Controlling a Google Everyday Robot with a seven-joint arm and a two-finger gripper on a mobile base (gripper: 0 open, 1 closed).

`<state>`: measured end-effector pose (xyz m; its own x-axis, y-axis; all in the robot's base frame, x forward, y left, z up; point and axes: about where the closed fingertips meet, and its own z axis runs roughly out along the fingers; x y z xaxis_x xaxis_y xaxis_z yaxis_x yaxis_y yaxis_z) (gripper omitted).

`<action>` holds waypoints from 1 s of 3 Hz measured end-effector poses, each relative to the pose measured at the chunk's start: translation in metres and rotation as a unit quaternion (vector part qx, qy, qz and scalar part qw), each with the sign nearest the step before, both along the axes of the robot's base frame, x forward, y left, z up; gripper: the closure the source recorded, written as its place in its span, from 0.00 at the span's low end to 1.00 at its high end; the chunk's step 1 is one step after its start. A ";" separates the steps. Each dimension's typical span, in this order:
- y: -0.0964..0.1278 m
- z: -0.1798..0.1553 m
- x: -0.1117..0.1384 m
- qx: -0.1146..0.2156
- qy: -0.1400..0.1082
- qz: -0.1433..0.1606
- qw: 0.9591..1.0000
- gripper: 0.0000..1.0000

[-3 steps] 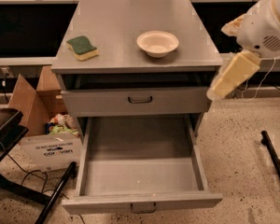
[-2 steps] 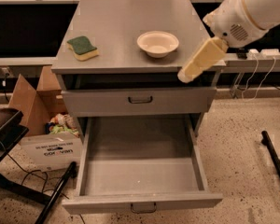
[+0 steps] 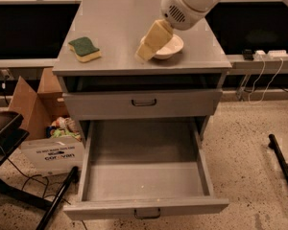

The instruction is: Place sponge into middle drawer

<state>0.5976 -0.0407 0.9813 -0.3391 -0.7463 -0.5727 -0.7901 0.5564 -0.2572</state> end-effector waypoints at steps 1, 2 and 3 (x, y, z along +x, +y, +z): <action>0.005 0.000 0.000 0.003 -0.004 0.007 1.000 0.00; 0.038 -0.018 0.028 0.020 0.004 0.009 1.000 0.00; 0.069 -0.042 0.062 0.018 0.028 -0.011 0.999 0.00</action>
Offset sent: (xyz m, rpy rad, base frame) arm 0.0698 0.0871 -0.0490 0.0929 0.0492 0.0186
